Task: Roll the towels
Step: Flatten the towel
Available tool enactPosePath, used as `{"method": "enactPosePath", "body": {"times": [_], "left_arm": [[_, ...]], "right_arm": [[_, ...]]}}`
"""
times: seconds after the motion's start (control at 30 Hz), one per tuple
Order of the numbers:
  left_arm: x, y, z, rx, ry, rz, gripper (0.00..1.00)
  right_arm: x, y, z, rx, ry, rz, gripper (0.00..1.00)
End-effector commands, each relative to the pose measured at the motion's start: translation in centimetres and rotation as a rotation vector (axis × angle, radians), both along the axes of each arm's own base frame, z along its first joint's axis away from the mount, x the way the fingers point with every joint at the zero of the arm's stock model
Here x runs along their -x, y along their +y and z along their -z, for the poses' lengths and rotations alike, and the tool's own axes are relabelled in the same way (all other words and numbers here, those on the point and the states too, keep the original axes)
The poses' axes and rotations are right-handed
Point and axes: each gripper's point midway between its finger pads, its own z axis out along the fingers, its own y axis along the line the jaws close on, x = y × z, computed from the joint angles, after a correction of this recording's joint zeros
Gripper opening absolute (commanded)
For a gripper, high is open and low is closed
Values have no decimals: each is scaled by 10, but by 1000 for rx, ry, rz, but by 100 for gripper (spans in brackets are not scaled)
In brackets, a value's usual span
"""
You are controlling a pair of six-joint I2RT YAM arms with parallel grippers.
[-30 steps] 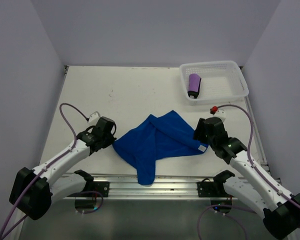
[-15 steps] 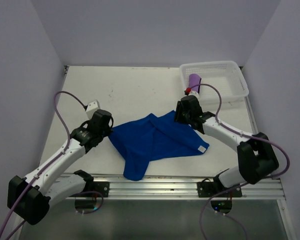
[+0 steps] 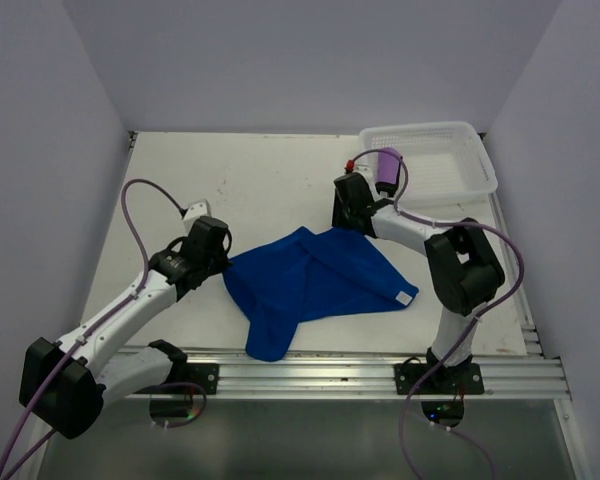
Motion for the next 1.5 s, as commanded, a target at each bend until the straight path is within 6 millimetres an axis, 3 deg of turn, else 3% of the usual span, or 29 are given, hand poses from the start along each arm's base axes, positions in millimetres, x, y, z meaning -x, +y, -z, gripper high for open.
{"method": "enactPosePath", "body": {"times": [0.0,0.47,0.77,0.97,1.1,1.2,1.23,1.3,1.47], "left_arm": [[-9,-17,-8,77,-28,45,0],[-5,-24,-5,113,-25,66,0],[-12,-24,-11,96,-39,67,0],[-25,-24,-22,62,-67,73,0],[-36,-19,-38,26,-103,60,0],[-51,-15,-63,32,-149,56,0],[-55,-8,-67,29,-147,36,0],[-66,-1,-85,21,-171,27,0],[-85,33,-122,-22,-243,-46,0]], "right_arm": [[-16,-6,-5,73,-34,19,48],[-24,-12,30,101,36,11,44],[-18,-16,41,134,64,-15,19],[-15,-19,33,140,58,-19,4],[-16,-17,11,118,27,-24,0],[-13,-16,-20,89,-15,-22,0],[-12,-16,-41,69,-54,-22,0],[-7,-17,-64,56,-89,-23,0],[8,-36,-135,42,-226,25,0]]}}
